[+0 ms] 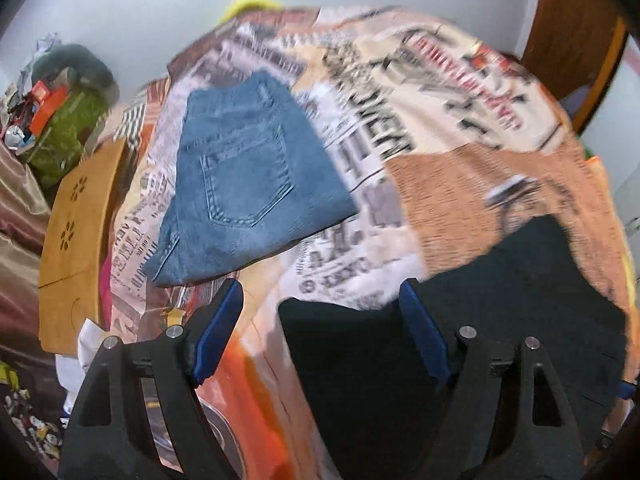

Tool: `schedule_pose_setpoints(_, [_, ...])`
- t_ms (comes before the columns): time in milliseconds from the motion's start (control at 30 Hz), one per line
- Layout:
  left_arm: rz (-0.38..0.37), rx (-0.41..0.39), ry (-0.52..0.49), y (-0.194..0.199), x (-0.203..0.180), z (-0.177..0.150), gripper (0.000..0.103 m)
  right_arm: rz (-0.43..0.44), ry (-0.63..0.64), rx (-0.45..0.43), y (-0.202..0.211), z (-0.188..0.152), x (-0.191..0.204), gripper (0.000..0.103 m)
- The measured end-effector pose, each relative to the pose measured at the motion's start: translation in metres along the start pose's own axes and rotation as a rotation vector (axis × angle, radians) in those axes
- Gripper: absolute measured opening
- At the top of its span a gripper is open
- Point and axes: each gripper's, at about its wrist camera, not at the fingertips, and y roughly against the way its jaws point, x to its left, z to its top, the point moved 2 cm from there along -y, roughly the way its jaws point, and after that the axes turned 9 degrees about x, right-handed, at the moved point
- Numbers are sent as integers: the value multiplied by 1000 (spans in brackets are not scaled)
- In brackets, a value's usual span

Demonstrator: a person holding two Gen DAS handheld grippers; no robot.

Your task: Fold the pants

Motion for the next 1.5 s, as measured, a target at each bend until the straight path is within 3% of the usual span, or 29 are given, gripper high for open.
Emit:
schedule_pose_setpoints(133, [-5, 116, 3, -42, 8, 5, 80, 1, -9, -1, -5, 5, -4, 65])
schedule_pose_setpoints(200, [-8, 138, -17, -54, 7, 0, 81, 2, -13, -2, -7, 8, -6, 65])
schedule_pose_setpoints(567, [9, 92, -54, -39, 8, -40, 81, -49, -41, -22, -12, 30, -20, 66])
schedule_pose_setpoints(867, [-20, 76, -11, -7, 8, -90, 81, -79, -83, -72, 19, 14, -33, 66])
schedule_pose_setpoints(1267, [-110, 11, -34, 43, -26, -163, 81, -104, -68, -155, 60, -5, -21, 66])
schedule_pose_setpoints(1367, [-135, 2, -18, 49, -32, -172, 81, -99, -60, -158, 61, -7, -18, 66])
schedule_pose_setpoints(1500, [-107, -14, -22, 57, -35, -173, 81, -98, -36, -153, 58, -8, -12, 66])
